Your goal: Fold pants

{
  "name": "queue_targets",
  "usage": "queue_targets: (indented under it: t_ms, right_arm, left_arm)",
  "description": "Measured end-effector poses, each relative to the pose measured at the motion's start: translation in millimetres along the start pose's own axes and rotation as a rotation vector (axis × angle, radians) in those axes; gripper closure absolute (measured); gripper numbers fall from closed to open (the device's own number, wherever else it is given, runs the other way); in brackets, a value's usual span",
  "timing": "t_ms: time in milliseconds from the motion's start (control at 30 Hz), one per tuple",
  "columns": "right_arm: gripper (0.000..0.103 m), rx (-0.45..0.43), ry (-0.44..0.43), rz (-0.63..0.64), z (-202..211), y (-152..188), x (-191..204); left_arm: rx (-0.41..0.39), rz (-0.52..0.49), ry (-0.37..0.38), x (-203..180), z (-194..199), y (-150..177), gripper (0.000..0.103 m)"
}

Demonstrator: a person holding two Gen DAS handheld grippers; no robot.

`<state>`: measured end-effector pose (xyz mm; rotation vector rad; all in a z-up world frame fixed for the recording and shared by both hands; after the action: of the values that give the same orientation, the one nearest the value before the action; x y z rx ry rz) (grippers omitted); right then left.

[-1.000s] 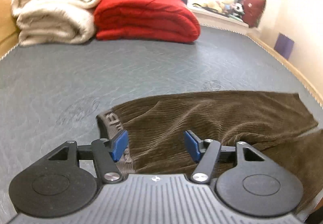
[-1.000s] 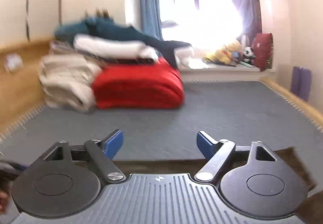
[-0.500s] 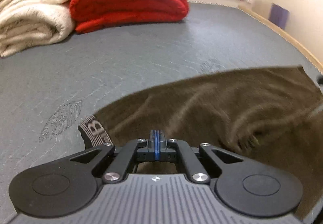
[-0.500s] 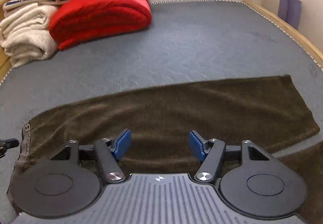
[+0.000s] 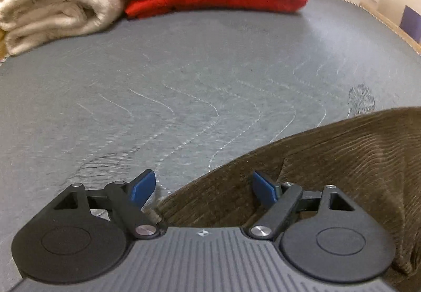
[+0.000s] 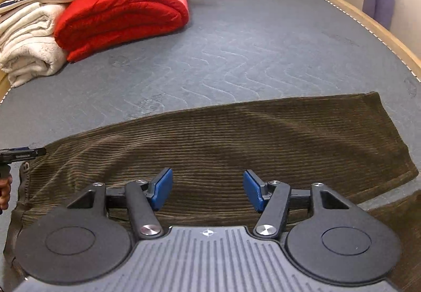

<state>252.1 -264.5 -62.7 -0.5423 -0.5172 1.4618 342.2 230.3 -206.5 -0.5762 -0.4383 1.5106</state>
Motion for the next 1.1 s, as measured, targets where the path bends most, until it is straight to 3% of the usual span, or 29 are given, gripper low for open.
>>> queue_targets:
  t_ms: [100,167,233,300,400,500,567,667,767,900,1033,1100]
  right_arm:
    - [0.042,0.013,0.028,-0.001,-6.5,1.4,-7.3]
    - [0.042,0.017,0.044,-0.003,-9.9,3.0,-11.8]
    - [0.042,0.026,0.072,-0.007,-12.9,5.2,-17.7]
    - [0.042,0.023,0.099,-0.018,-13.6,6.6,-23.9]
    - [0.042,0.03,0.136,-0.058,-14.7,10.9,-35.4]
    - [0.055,0.034,0.153,-0.102,-12.3,17.4,-44.5]
    - [0.075,0.019,0.165,-0.139,-5.7,21.6,-51.1]
    - [0.091,-0.042,0.166,-0.217,12.4,26.2,-64.7]
    - [0.091,-0.091,0.156,-0.287,31.3,33.8,-82.4]
    - [0.09,-0.096,0.123,-0.402,42.6,47.3,-114.3]
    - [0.09,-0.063,0.101,-0.524,37.3,57.2,-150.1]
    - [0.09,-0.062,0.103,-0.547,32.2,56.2,-165.2]
  left_arm:
    - [0.031,0.002,0.072,-3.2,-14.8,1.7,0.019]
    - [0.033,-0.018,0.067,-4.9,-20.0,2.6,0.023]
    - [0.031,-0.044,0.109,-12.1,-16.9,2.5,0.048]
    - [0.036,-0.111,0.121,-20.7,-8.2,0.7,0.082]
    - [0.015,-0.226,0.079,-35.2,17.1,0.2,0.09]
    - [-0.033,-0.315,0.053,-52.9,52.6,-1.5,0.092]
    - [-0.075,-0.367,0.057,-68.0,84.6,0.6,0.093]
    - [-0.126,-0.446,0.052,-92.4,134.4,14.1,0.093]
    - [-0.154,-0.524,0.066,-116.5,193.6,51.3,0.094]
    - [-0.086,-0.647,0.123,-136.2,255.1,140.8,0.094]
    - [0.103,-0.65,0.129,-131.0,253.9,212.1,0.09]
    - [0.076,-0.581,0.144,-127.2,258.5,205.9,0.087]
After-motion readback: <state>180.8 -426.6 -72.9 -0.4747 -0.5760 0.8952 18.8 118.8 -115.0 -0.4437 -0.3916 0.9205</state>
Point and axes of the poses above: each gripper's, at about its wrist camera, not at the fingertips, and z roughly against the way its jaws point, x to its left, y to its underside, the point moved 8 cm from there along -z, roughly the way its jaws point, and after that the axes turned 9 degrees about y, right-handed, at the moved point
